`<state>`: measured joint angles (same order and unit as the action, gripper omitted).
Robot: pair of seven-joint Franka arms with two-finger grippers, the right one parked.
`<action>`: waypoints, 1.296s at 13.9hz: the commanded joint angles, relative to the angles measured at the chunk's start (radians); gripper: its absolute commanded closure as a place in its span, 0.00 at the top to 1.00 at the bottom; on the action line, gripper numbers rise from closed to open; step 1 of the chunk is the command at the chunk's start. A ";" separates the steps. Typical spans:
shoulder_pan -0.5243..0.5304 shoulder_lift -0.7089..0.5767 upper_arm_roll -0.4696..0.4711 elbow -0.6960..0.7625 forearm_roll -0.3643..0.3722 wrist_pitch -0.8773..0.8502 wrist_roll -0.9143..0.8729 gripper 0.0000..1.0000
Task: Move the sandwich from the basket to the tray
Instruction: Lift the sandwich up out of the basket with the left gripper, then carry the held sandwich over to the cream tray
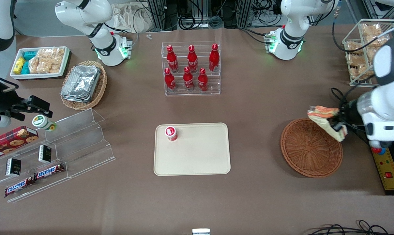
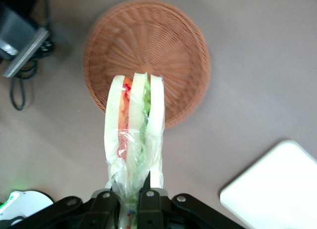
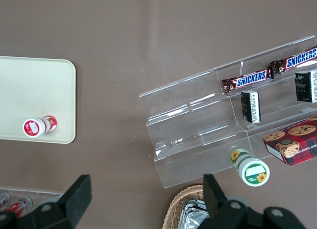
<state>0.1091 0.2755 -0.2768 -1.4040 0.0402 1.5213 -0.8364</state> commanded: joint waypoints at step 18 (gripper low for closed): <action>-0.344 0.263 -0.177 0.008 0.204 0.276 0.149 0.00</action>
<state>-0.2164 0.4898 -0.4589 -1.4169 0.2156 1.7431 -0.6494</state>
